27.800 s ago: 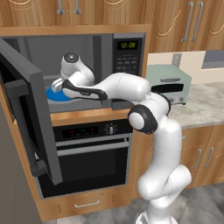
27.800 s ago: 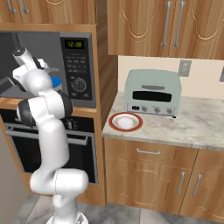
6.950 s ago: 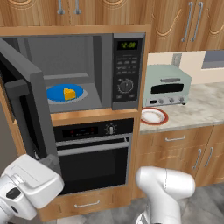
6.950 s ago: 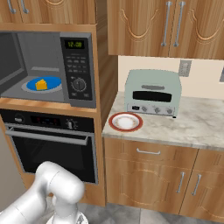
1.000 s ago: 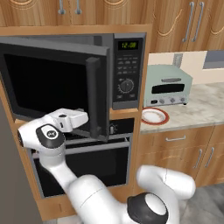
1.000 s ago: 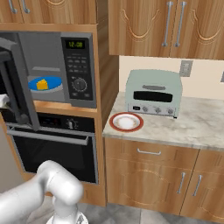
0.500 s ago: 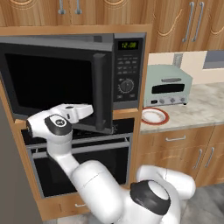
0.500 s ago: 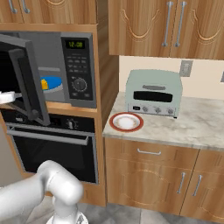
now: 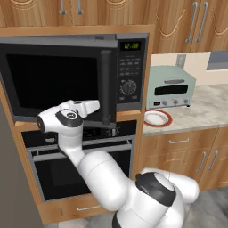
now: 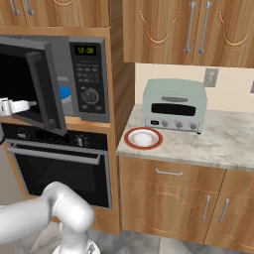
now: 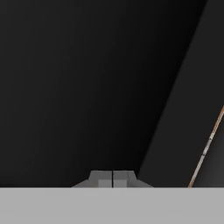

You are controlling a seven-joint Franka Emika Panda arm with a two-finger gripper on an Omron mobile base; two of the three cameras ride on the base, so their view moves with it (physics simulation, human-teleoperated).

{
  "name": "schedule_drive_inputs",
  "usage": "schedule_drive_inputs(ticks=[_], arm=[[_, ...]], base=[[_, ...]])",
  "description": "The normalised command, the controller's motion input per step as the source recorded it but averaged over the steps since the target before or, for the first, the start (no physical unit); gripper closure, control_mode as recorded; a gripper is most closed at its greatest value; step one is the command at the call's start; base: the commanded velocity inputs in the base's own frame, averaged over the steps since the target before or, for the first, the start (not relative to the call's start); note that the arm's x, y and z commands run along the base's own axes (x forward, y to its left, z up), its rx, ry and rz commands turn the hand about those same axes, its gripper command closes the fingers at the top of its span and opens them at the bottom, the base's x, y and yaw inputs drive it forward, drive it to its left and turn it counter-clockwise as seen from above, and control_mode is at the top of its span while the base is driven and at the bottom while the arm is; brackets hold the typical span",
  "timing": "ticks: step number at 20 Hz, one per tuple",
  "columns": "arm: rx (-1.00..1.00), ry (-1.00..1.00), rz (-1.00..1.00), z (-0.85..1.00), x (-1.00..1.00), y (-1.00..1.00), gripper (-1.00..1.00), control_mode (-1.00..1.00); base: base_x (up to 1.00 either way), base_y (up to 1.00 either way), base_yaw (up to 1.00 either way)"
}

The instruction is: Pick the cheese from the counter and place it in the microwave. Then turn on the microwave.

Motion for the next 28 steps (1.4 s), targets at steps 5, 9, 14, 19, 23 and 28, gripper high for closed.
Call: schedule_drive_inputs(ticks=[5, 9, 14, 19, 23, 28], arm=[[0.01, 0.0, 0.09, 0.0, 0.33, -0.17, 1.0, -1.0], [0.03, 0.0, 0.09, 0.02, 0.26, -0.17, 1.0, -1.0], [0.05, 0.0, 0.09, 0.06, 0.24, -0.17, 1.0, -1.0], [0.07, 0.0, 0.09, 0.15, 0.21, -0.14, 1.0, -1.0], [0.07, 0.0, 0.09, 0.11, 0.22, -0.14, 1.0, -1.0], [0.05, 0.0, 0.08, 0.02, 0.24, -0.1, 1.0, -1.0]], base=[[0.0, 0.0, 0.0], [0.0, 0.0, 0.0], [0.0, 0.0, 0.0], [0.0, 0.0, 0.0], [0.0, 0.0, 0.0], [0.0, 0.0, 0.0]])
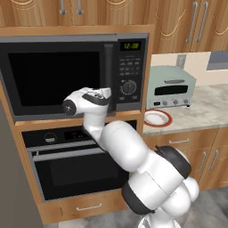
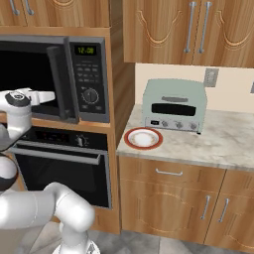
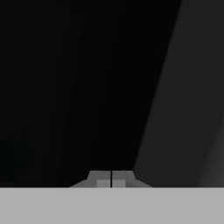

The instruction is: Pick the cheese from the counter and place it in the microwave. Then turn on the microwave.

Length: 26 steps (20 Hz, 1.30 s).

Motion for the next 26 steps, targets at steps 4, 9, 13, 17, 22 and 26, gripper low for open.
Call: schedule_drive_inputs(ticks=[4, 9, 13, 17, 22, 26], arm=[[0.04, 0.0, 0.08, 0.0, 0.29, -0.02, 1.0, -1.0], [0.04, -0.01, 0.09, 0.0, 0.31, 0.0, 1.0, -1.0], [0.04, 0.0, 0.09, 0.0, 0.29, 0.0, 1.0, -1.0], [0.04, 0.0, 0.08, 0.0, 0.25, 0.0, 1.0, -1.0], [0.02, -0.05, 0.08, 0.01, 0.07, 0.0, 1.0, -1.0], [0.0, -0.12, 0.05, 0.04, -0.18, 0.01, 1.0, -1.0]], base=[[0.0, 0.0, 0.0], [0.0, 0.0, 0.0], [0.0, 0.0, 0.0], [0.0, 0.0, 0.0], [0.0, 0.0, 0.0], [0.0, 0.0, 0.0]])
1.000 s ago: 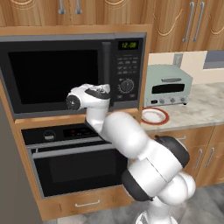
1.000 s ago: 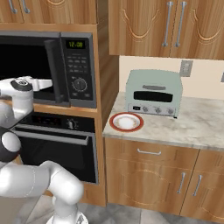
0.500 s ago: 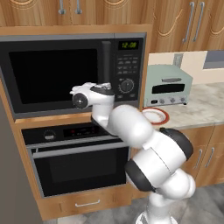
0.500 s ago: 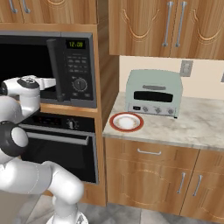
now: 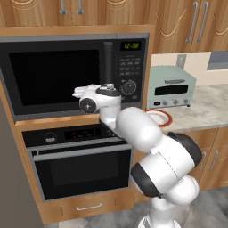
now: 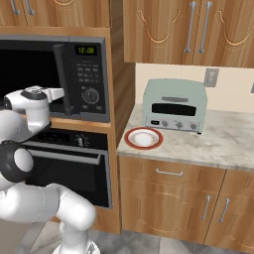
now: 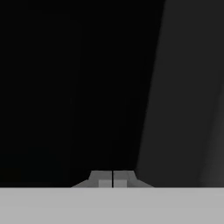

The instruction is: Pick the cheese from the counter and place it in the microwave. Then turn on the microwave.

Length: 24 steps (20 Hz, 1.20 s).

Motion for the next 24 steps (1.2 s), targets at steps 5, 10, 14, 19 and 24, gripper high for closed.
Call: schedule_drive_inputs(ticks=[5, 10, 14, 19, 24], arm=[[0.0, -0.1, 0.02, 0.06, -0.28, 0.0, 1.0, -1.0], [0.0, -0.1, 0.02, 0.08, -0.4, 0.0, 1.0, -1.0], [0.0, -0.09, 0.05, 0.12, -0.48, 0.0, 1.0, -1.0], [0.0, -0.04, 0.05, 0.14, -0.43, -0.05, 1.0, -1.0], [0.02, -0.01, 0.04, 0.17, -0.36, -0.14, 1.0, -1.0]], base=[[0.0, 0.0, 0.0], [0.0, 0.0, 0.0], [0.0, 0.0, 0.0], [0.0, 0.0, 0.0], [0.0, 0.0, 0.0]])
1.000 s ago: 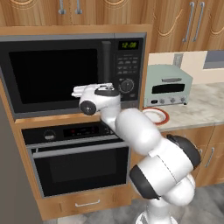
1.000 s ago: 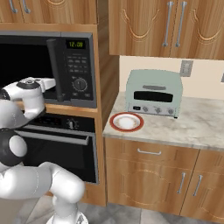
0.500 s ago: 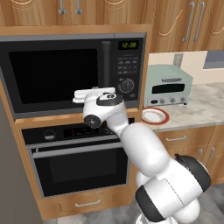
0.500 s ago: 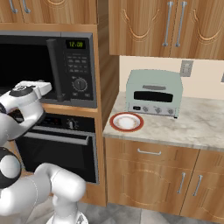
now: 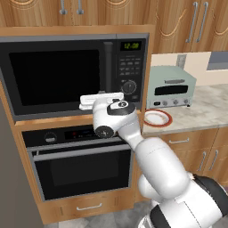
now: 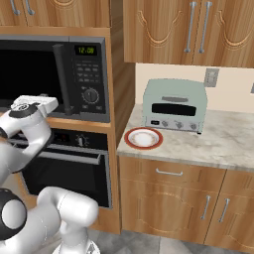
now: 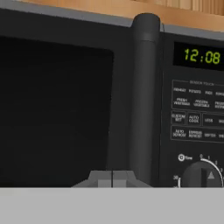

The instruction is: Pick the cheese from the counter and place it in the microwave. Then turn on the microwave.

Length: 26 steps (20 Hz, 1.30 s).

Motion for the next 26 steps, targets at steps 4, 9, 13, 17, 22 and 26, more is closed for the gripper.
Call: schedule_drive_inputs(ticks=[4, 9, 13, 17, 22, 26], arm=[[0.04, 0.0, 0.02, 0.27, -0.22, -0.13, 1.0, -1.0], [0.05, 0.06, 0.0, 0.14, -0.18, -0.14, 1.0, -1.0], [0.04, 0.12, 0.0, 0.11, -0.07, -0.14, 1.0, -1.0], [0.03, 0.11, 0.0, 0.12, -0.15, -0.14, 1.0, -1.0], [0.02, 0.1, 0.0, 0.09, -0.17, -0.13, 1.0, -1.0], [0.03, 0.15, 0.0, 0.13, -0.1, -0.13, 1.0, -1.0]], base=[[0.0, 0.0, 0.0], [0.0, 0.0, 0.0], [0.0, 0.0, 0.0], [0.0, 0.0, 0.0], [0.0, 0.0, 0.0], [0.0, 0.0, 0.0]])
